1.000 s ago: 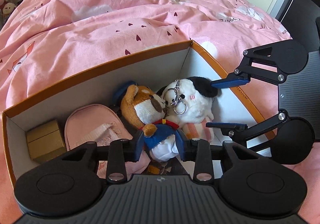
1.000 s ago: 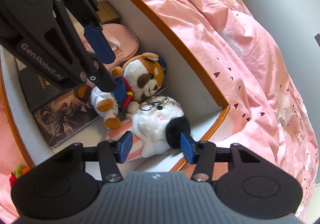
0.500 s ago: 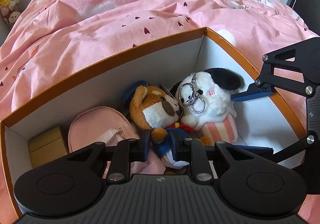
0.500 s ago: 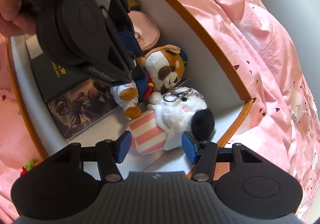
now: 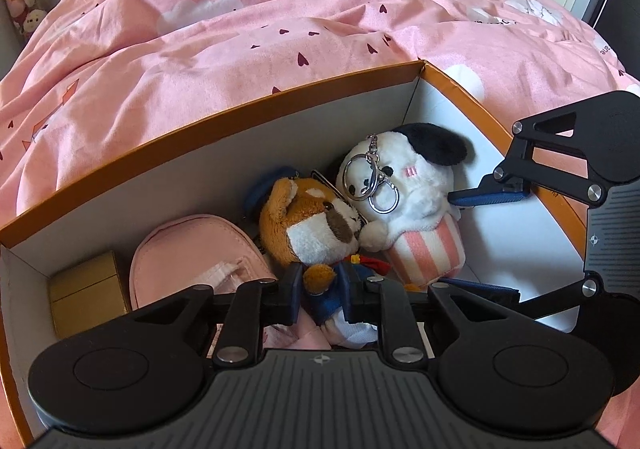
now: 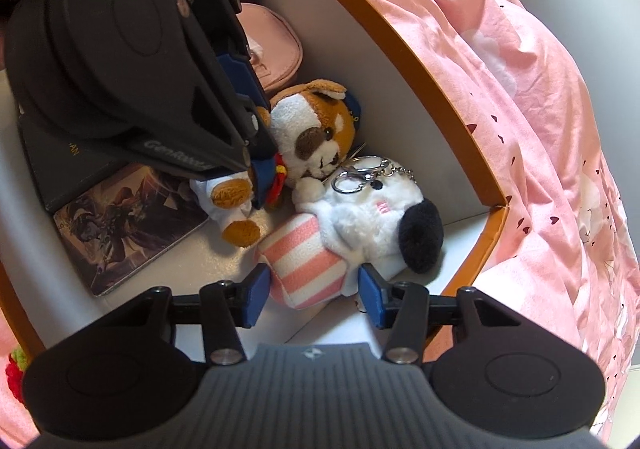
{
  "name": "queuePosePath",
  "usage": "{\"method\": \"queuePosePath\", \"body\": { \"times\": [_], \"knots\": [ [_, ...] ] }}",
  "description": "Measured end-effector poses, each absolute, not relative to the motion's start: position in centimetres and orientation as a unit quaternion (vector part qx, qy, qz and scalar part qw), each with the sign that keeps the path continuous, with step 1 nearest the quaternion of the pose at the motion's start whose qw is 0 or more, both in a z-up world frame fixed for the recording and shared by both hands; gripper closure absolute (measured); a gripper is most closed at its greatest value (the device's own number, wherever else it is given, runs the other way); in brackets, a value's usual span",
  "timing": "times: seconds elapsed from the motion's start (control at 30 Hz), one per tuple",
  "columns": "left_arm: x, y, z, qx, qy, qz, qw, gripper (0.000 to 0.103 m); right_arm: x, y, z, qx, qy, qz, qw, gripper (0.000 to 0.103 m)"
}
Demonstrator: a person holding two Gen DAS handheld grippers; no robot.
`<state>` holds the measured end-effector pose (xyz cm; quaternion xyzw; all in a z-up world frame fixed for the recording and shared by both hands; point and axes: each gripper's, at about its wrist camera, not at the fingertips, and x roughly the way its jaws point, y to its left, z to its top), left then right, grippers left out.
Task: Organize objects
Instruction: 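Lower both plushes into the orange box and open both tools, then withdraw both tools from the box toward the fruit and tape measure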
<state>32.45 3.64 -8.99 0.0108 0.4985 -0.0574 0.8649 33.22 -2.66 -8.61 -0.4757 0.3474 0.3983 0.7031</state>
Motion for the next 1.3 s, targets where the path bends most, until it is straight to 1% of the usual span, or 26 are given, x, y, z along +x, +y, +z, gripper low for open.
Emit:
{"method": "queuePosePath", "body": {
  "times": [0.17,0.23,0.33,0.37,0.4,0.47,0.53,0.6,0.63,0.7,0.83,1.0,1.1,1.13,1.2,1.3],
  "knots": [
    [31.5,3.4,-8.0,0.000,0.484,-0.034,0.874,0.077,32.7,-3.0,-7.6,-0.461,0.350,0.396,0.713,0.050],
    [30.3,3.0,-7.0,0.007,0.462,-0.019,0.886,0.074,32.3,-3.3,-6.7,-0.447,0.350,0.393,0.723,0.049],
    [28.0,2.5,-5.1,-0.004,0.421,-0.018,0.907,0.074,31.4,-4.2,-5.2,-0.420,0.343,0.381,0.749,0.048],
    [27.3,2.4,-4.4,-0.011,0.408,-0.019,0.913,0.073,30.8,-4.8,-4.5,-0.408,0.338,0.376,0.760,0.045],
    [26.5,2.3,-3.8,-0.017,0.396,-0.021,0.918,0.072,30.3,-5.3,-3.9,-0.396,0.331,0.370,0.772,0.039],
    [24.9,2.1,-2.8,-0.031,0.373,-0.022,0.927,0.068,29.3,-6.2,-2.8,-0.366,0.317,0.357,0.799,0.036],
    [23.3,1.9,-2.0,-0.041,0.354,-0.027,0.934,0.062,28.3,-7.2,-2.0,-0.330,0.304,0.349,0.823,0.034],
    [21.8,1.6,-1.4,-0.046,0.336,-0.031,0.940,0.057,27.4,-8.3,-1.1,-0.293,0.292,0.342,0.844,0.027],
    [21.0,1.4,-1.1,-0.044,0.329,-0.035,0.943,0.054,27.0,-8.8,-0.9,-0.276,0.287,0.338,0.853,0.026],
    [19.5,0.9,-0.8,-0.036,0.319,-0.037,0.946,0.052,25.9,-10.1,-0.7,-0.247,0.276,0.320,0.872,0.023],
    [17.1,0.1,-0.7,-0.024,0.316,-0.057,0.947,0.051,22.9,-12.3,-0.2,-0.209,0.253,0.282,0.901,0.021],
    [15.1,-1.0,-2.6,-0.016,0.325,-0.079,0.942,0.051,20.6,-14.8,-1.3,-0.147,0.262,0.245,0.922,0.019],
    [14.7,-1.3,-4.3,-0.020,0.347,-0.082,0.934,0.049,19.5,-15.8,-2.6,-0.126,0.281,0.227,0.924,0.019],
    [14.4,-1.5,-4.6,-0.016,0.339,-0.083,0.937,0.047,19.3,-16.0,-3.2,-0.127,0.289,0.223,0.922,0.019],
    [14.0,-2.4,-4.9,0.013,0.331,-0.086,0.939,0.045,19.2,-16.1,-4.2,-0.126,0.310,0.216,0.917,0.018],
    [14.0,-3.7,-5.4,0.033,0.363,-0.119,0.924,0.045,19.4,-16.2,-5.7,-0.116,0.341,0.202,0.911,0.018]
  ]
}}
